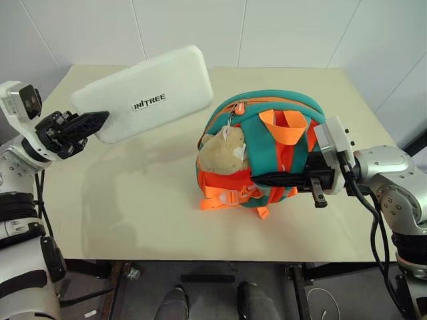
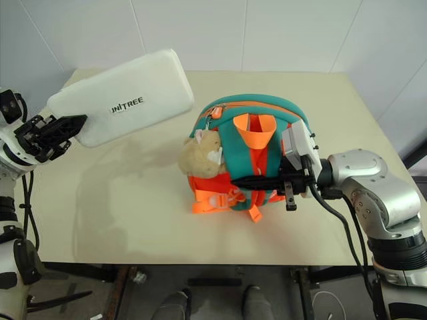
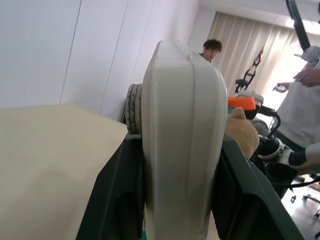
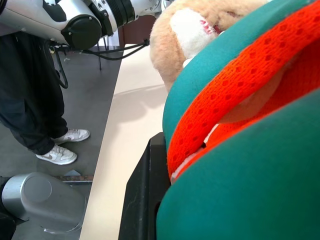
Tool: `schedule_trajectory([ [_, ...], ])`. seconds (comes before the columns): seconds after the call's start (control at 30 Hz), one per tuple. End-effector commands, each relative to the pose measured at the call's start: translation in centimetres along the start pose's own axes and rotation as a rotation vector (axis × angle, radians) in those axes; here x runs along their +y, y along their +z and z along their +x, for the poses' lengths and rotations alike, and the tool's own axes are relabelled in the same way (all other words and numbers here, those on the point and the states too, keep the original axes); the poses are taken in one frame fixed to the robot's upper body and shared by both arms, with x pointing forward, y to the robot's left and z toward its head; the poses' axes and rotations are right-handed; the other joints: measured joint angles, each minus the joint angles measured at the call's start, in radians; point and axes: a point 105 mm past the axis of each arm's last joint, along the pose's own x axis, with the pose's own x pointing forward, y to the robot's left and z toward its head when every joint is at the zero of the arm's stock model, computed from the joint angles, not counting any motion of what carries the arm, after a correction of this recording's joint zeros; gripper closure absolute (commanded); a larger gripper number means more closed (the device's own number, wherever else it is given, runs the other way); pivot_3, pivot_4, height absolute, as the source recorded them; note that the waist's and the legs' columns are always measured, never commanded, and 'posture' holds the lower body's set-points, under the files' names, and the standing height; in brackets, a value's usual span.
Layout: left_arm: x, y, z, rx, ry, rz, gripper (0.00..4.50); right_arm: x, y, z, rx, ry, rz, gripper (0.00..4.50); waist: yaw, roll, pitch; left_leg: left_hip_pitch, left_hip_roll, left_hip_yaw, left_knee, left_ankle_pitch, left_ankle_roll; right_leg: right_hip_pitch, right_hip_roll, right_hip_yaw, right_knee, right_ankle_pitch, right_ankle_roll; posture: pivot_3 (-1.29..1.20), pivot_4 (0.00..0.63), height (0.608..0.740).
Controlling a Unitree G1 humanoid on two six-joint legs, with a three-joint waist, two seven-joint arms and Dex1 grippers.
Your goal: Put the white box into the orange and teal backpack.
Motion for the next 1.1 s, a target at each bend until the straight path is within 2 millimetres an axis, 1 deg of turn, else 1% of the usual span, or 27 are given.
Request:
schedule_trajectory([
  [0.03, -1.1, 0.6, 0.0, 0.031, -0.101, 0.033, 3.18, 0.0, 0.4, 0.0, -0.01, -0.011, -0.032, 4.5, 0.0, 0.0, 0.0, 0.0, 0.0, 0.0, 0.0, 0.0, 0.0, 0.0, 0.0, 0.0, 0.0, 0.0, 0.0, 0.0, 0.15, 0.74],
  [0.1, -0.9, -0.1, 0.1, 0.076, -0.095, 0.03, 3.18, -0.1, 0.4, 0.1, -0.012, -0.011, -0.031, 4.5, 0.0, 0.0, 0.0, 0.0, 0.0, 0.0, 0.0, 0.0, 0.0, 0.0, 0.0, 0.0, 0.0, 0.0, 0.0, 0.0, 0.15, 0.74],
  [0.17, -0.8, -0.2, 0.4, 0.085, -0.107, 0.031, 3.18, -0.2, 0.4, 0.1, -0.013, -0.012, -0.03, 4.5, 0.0, 0.0, 0.0, 0.0, 0.0, 0.0, 0.0, 0.0, 0.0, 0.0, 0.0, 0.0, 0.001, 0.0, 0.0, 0.0, 0.15, 0.74],
  [0.3, -1.1, 0.1, 1.2, 0.099, -0.149, 0.039, 3.18, -0.4, 0.3, 0.2, -0.014, -0.013, -0.028, 4.5, 0.0, 0.0, 0.0, 0.0, 0.0, 0.0, 0.0, 0.0, 0.0, 0.0, 0.0, 0.0, 0.001, 0.0, 0.0, 0.0, 0.15, 0.74],
  [0.43, -1.3, 0.6, 1.6, 0.104, -0.169, 0.046, 3.18, -0.6, 0.2, 0.2, -0.017, -0.016, -0.027, 4.5, 0.001, 0.0, 0.0, 0.0, 0.0, 0.0, 0.0, 0.0, 0.0, 0.0, 0.0, 0.0, 0.001, 0.0, 0.0, 0.0, 0.15, 0.74],
  [0.57, -1.3, 0.3, 1.8, 0.16, -0.169, 0.063, 3.18, -0.7, 0.0, 0.3, -0.017, -0.021, -0.025, 4.5, 0.0, 0.0, 0.0, 0.0, 0.0, 0.0, 0.0, 0.0, 0.0, 0.0, 0.0, 0.0, 0.001, 0.0, 0.0, 0.0, 0.15, 0.74],
  [0.67, -1.4, 1.2, 1.9, 0.128, -0.177, 0.085, 3.18, -0.8, -0.1, 0.3, -0.014, -0.024, -0.026, 4.5, 0.0, 0.0, 0.0, 0.0, 0.0, 0.0, 0.0, 0.0, 0.0, 0.0, 0.0, 0.0, 0.001, 0.0, 0.0, 0.0, 0.15, 0.74],
  [0.77, -1.5, 2.2, 1.6, 0.094, -0.168, 0.102, 3.18, -0.9, -0.1, 0.2, -0.014, -0.027, -0.025, 4.5, 0.0, 0.0, 0.0, 0.0, 0.0, 0.0, 0.0, 0.0, 0.0, 0.0, 0.0, 0.0, 0.001, 0.0, 0.0, 0.0, 0.15, 0.74],
  [0.9, -1.7, 2.9, 0.8, 0.093, -0.142, 0.118, 3.18, -0.9, -0.2, 0.3, -0.015, -0.026, -0.018, 4.5, -0.002, 0.0, 0.0, 0.0, 0.0, 0.0, 0.0, 0.0, 0.0, 0.0, 0.0, 0.0, 0.0, 0.0, 0.0, 0.0, 0.15, 0.74],
  [1.1, -2.3, 3.1, 0.5, 0.086, -0.156, 0.114, 3.18, -0.9, -0.2, 0.3, -0.022, -0.014, -0.008, 4.5, -0.001, 0.0, 0.0, 0.0, 0.0, 0.0, 0.0, 0.0, 0.001, 0.0, 0.0, 0.0, 0.001, 0.0, 0.0, 0.0, 0.15, 0.74],
])
